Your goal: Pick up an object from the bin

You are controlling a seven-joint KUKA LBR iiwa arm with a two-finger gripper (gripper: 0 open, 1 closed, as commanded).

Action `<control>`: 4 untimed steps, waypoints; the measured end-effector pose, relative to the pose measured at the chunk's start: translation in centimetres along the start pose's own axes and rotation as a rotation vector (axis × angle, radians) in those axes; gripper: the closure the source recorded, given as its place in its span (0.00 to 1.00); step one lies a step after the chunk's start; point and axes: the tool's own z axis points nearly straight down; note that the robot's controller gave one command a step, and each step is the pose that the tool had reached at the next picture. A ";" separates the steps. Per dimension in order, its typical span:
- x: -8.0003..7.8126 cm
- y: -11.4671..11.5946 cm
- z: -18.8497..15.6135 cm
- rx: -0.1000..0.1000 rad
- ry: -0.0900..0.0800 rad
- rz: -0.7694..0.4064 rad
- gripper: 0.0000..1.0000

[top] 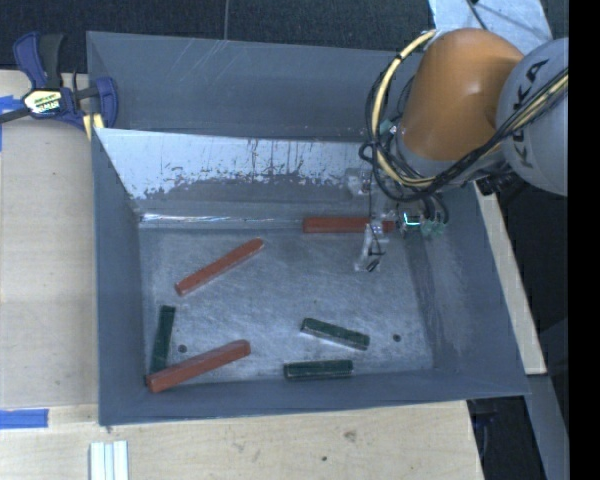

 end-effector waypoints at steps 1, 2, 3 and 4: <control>-0.7 1.2 -7.6 0.001 -0.015 -0.168 0.00; 1.2 1.9 9.6 0.000 0.000 -0.262 0.00; 1.5 8.4 5.1 -0.003 -0.013 -0.152 0.00; -1.3 14.0 7.7 -0.002 -0.010 -0.187 0.00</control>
Offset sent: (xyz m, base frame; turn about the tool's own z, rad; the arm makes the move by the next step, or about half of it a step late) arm 0.0052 0.0115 0.0731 -0.1671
